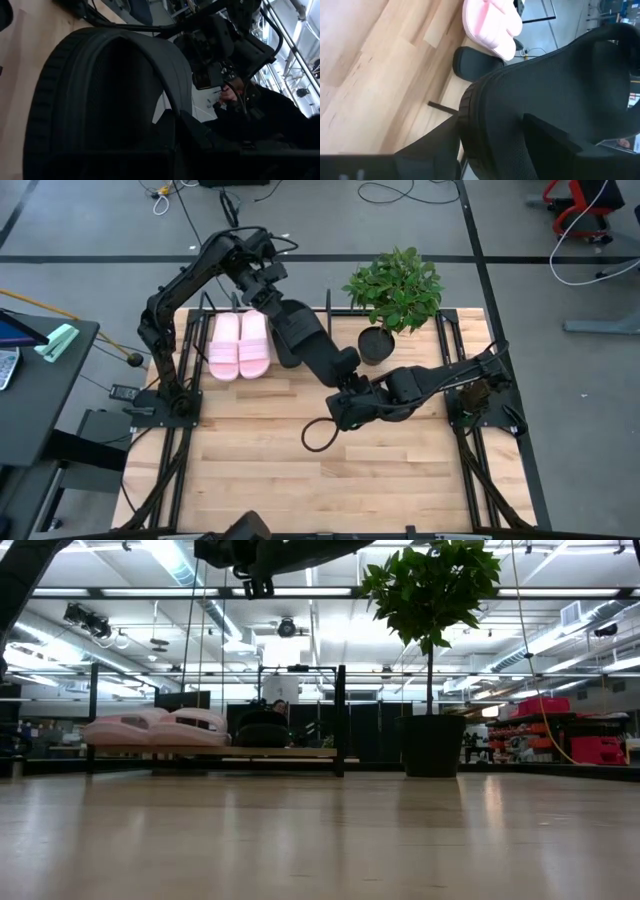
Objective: Pick and place slides into the shelf
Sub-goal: Put the black slide on the shelf
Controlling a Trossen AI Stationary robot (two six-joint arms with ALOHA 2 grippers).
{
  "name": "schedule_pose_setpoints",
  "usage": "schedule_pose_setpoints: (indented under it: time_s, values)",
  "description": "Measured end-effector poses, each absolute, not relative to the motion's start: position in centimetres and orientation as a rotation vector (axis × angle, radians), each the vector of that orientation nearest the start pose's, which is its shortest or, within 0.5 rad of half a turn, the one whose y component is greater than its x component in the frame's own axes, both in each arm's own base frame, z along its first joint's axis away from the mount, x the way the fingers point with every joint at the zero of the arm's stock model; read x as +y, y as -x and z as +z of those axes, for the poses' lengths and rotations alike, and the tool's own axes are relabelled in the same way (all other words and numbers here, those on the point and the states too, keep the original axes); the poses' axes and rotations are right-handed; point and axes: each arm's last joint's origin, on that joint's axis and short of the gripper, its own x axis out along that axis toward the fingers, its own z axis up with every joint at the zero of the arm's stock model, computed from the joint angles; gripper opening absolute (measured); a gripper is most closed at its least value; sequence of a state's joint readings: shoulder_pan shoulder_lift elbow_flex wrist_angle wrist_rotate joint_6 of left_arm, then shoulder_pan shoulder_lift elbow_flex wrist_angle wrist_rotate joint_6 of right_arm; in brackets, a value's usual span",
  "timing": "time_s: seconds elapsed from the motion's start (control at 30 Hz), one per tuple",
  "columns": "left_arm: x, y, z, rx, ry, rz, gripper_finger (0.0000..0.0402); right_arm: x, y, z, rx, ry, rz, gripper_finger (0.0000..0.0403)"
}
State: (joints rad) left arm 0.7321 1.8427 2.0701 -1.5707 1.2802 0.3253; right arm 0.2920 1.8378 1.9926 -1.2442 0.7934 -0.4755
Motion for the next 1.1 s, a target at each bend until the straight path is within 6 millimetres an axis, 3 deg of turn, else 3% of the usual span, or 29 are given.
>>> schedule_pose_setpoints:
  time_s: [0.1,0.3,0.53,0.83,1.1]
  values:
    - [20.2,-26.7,39.7,0.625,0.843,-0.559,0.001,8.5,-35.4,37.7,1.055,1.006,-0.235,0.0184]
    - [20.2,-26.7,39.6,0.661,0.821,-0.52,0.002,9.0,-35.3,37.8,1.041,1.014,-0.238,0.0068]
    - [20.7,-26.6,39.5,0.688,0.762,-0.458,0.0065,9.1,-35.3,37.7,1.024,0.953,-0.27,0.0066]
    - [23.2,-24.0,39.9,0.667,0.772,-0.322,0.0096,8.8,-35.4,37.7,1.004,0.836,-0.327,0.0063]
    - [23.9,-21.3,42.0,0.598,0.733,-0.191,0.0093,6.0,-37.5,37.9,0.888,0.624,-0.468,0.0062]
